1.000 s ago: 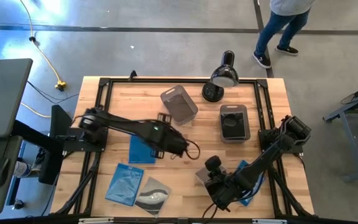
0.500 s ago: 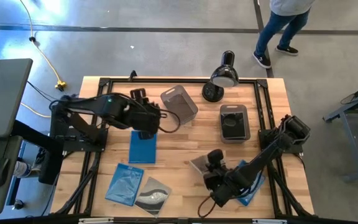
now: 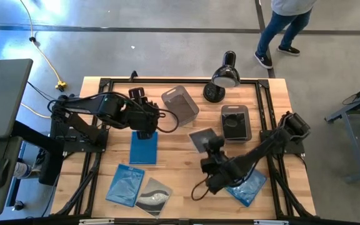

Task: Pick & place jewel cases by type
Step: Put the right black CD case into the right black bin

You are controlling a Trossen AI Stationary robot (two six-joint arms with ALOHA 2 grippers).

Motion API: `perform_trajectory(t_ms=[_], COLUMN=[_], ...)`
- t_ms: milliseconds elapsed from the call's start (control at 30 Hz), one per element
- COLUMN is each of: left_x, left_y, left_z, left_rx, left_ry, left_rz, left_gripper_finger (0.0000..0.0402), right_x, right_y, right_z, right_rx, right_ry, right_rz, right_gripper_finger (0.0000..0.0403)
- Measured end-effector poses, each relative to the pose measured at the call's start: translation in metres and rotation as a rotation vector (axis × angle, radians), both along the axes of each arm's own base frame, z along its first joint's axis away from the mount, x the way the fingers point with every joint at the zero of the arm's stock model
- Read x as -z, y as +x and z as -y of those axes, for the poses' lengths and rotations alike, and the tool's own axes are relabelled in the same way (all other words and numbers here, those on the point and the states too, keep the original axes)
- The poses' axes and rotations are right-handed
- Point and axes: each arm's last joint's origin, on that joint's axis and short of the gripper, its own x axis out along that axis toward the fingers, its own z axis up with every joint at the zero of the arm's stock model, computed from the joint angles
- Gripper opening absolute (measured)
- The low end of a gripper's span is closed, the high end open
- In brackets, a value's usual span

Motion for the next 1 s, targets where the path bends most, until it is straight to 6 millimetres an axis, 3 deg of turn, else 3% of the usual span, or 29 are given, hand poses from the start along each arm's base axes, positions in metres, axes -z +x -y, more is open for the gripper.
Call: perform_trajectory(t_ms=[233, 500, 700, 867, 1000], left_x=[0.000, 0.000, 0.000, 0.000, 0.000], left_y=[0.000, 0.000, 0.000, 0.000, 0.000], left_z=[0.000, 0.000, 0.000, 0.000, 0.000], left_rx=[0.001, 0.021, 0.015, 0.015, 0.014], left_ry=[-0.001, 0.010, 0.023, 0.019, 0.019], left_rz=[-0.001, -0.015, -0.012, -0.012, -0.011], left_gripper_finger=[0.0209, 0.0209, 0.0209, 0.0209, 0.0209], right_x=[-0.019, -0.035, -0.019, 0.007, 0.020], right_y=[-0.018, -0.048, -0.059, -0.072, -0.083], right_z=[0.026, 0.043, 0.051, 0.062, 0.068], right_rx=[0.109, 0.277, 0.304, 0.374, 0.432], right_ry=[0.004, 0.100, 0.154, 0.157, 0.113], right_rz=[-0.070, -0.226, -0.402, -0.534, -0.541], right_gripper_finger=[0.0039, 0.0017, 0.0053, 0.0031, 0.0020])
